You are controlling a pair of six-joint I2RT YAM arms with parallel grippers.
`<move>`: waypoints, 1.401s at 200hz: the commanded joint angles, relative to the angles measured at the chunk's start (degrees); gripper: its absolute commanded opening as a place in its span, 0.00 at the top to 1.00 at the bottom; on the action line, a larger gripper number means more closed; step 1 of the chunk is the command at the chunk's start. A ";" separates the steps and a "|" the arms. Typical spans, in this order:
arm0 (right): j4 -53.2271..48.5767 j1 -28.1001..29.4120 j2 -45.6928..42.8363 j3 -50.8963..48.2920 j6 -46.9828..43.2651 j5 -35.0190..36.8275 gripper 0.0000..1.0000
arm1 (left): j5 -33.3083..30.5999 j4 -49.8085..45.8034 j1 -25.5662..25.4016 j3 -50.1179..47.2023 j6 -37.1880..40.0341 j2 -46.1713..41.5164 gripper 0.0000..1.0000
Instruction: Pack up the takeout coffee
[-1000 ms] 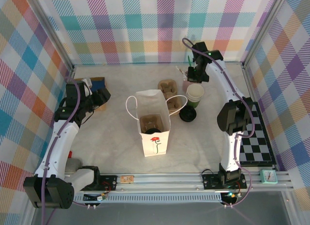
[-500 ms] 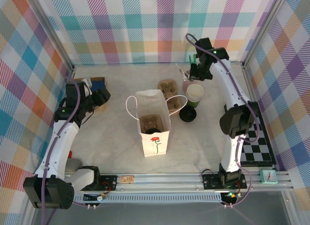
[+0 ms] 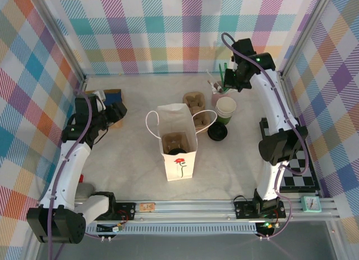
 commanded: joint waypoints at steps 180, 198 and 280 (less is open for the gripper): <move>-8.11 2.23 -19.34 10.31 -1.08 -22.34 1.00 | -1.03 0.67 0.91 -0.05 -0.32 -1.86 0.49; -7.82 2.22 -20.84 10.37 -0.93 -30.17 1.00 | -0.96 0.53 0.91 -0.41 -0.33 -2.16 0.50; -3.70 2.75 -27.65 1.20 5.44 -53.03 1.00 | -2.31 0.18 0.91 -2.55 0.07 -3.84 0.50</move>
